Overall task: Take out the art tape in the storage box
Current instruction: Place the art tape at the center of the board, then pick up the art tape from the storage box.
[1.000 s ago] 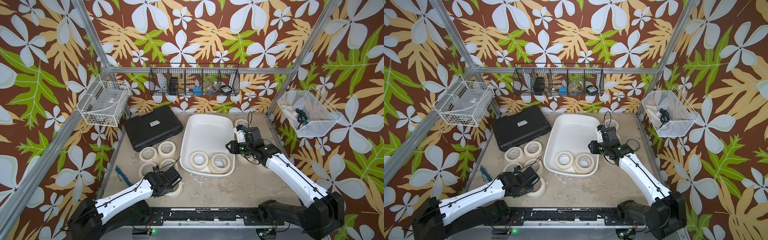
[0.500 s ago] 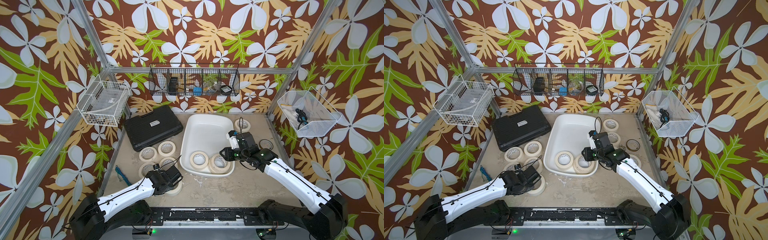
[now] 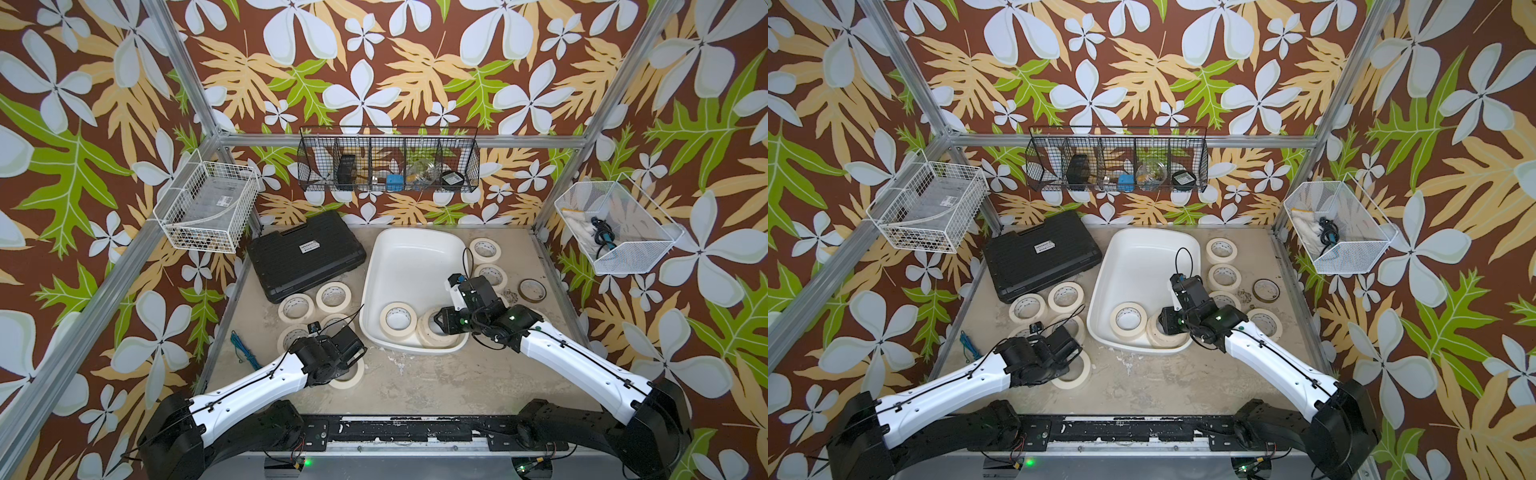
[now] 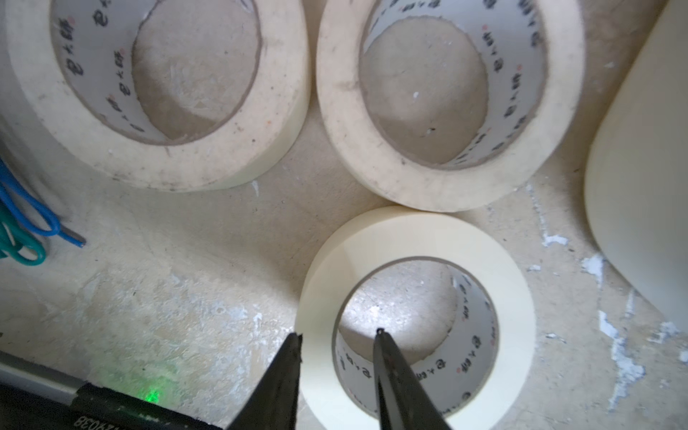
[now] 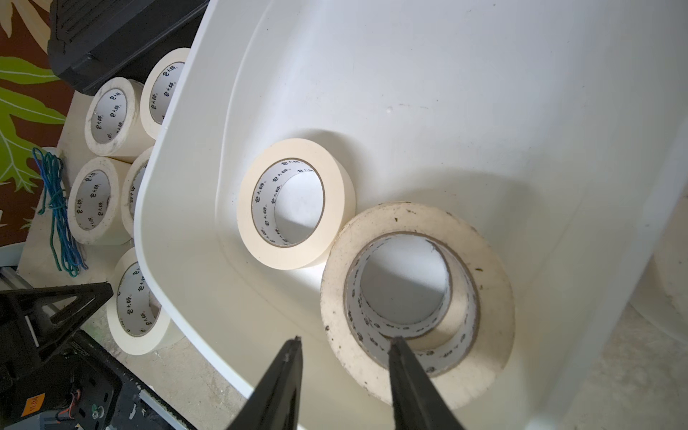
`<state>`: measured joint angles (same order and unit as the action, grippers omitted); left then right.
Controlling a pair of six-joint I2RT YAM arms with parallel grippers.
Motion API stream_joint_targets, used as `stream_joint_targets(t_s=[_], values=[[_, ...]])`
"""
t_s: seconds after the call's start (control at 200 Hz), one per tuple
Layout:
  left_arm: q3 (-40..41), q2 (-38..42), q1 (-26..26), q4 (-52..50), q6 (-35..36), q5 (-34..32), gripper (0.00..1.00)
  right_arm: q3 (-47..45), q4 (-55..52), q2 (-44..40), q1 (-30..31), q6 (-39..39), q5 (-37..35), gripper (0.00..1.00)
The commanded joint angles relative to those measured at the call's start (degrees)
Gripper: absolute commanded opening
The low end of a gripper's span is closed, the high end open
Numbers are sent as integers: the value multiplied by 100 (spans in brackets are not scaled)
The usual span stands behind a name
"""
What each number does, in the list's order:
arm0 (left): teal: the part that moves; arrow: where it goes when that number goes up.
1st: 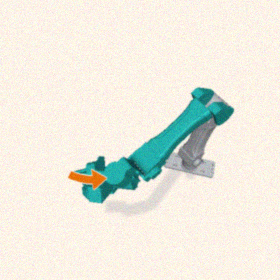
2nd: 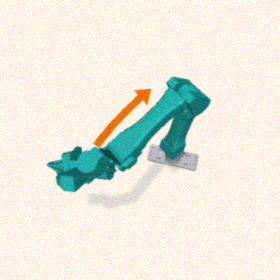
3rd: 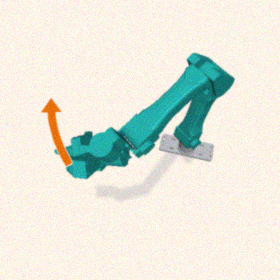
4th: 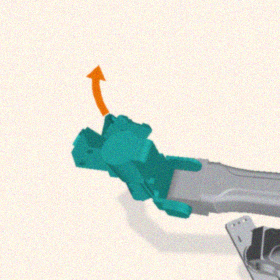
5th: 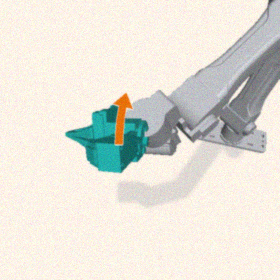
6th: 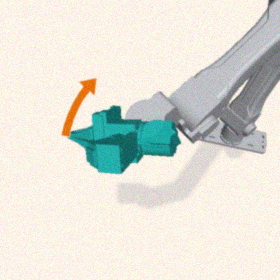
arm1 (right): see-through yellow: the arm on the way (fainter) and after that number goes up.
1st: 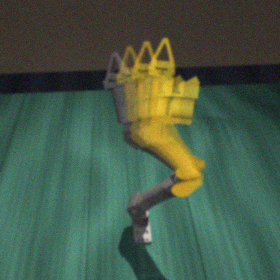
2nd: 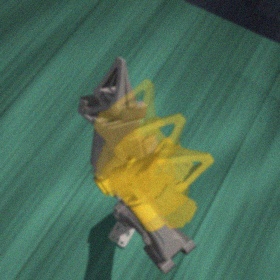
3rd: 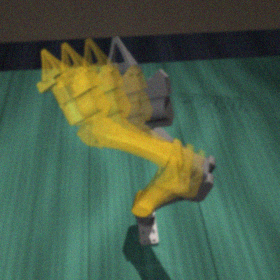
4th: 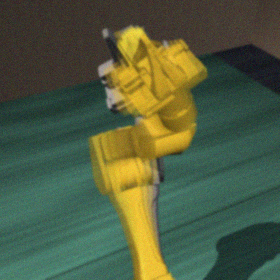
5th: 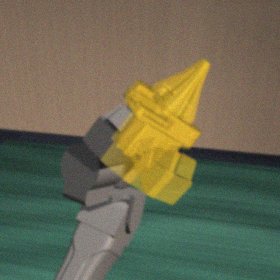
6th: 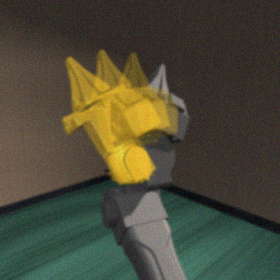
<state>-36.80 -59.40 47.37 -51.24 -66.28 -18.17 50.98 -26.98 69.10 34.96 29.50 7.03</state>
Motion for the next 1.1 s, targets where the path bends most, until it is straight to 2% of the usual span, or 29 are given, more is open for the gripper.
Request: stream_joint_targets(t_s=[0.0,0.27,0.45,0.671,1.096], values=[[-253,26,0,-20,349,-166,45,12,94,-11,68,74,-205,42],[-1335,-77,-2,139,1523,-704,67,12,112,106,385,296,-512,42],[-1673,-116,-1,787,2125,-595,81,-78,213,232,545,575,-747,44],[-1897,-240,-3,1397,2434,-325,99,-125,404,604,694,708,-859,45],[-1970,-406,-9,1714,2693,-97,100,257,295,1478,1038,920,-1406,44]])
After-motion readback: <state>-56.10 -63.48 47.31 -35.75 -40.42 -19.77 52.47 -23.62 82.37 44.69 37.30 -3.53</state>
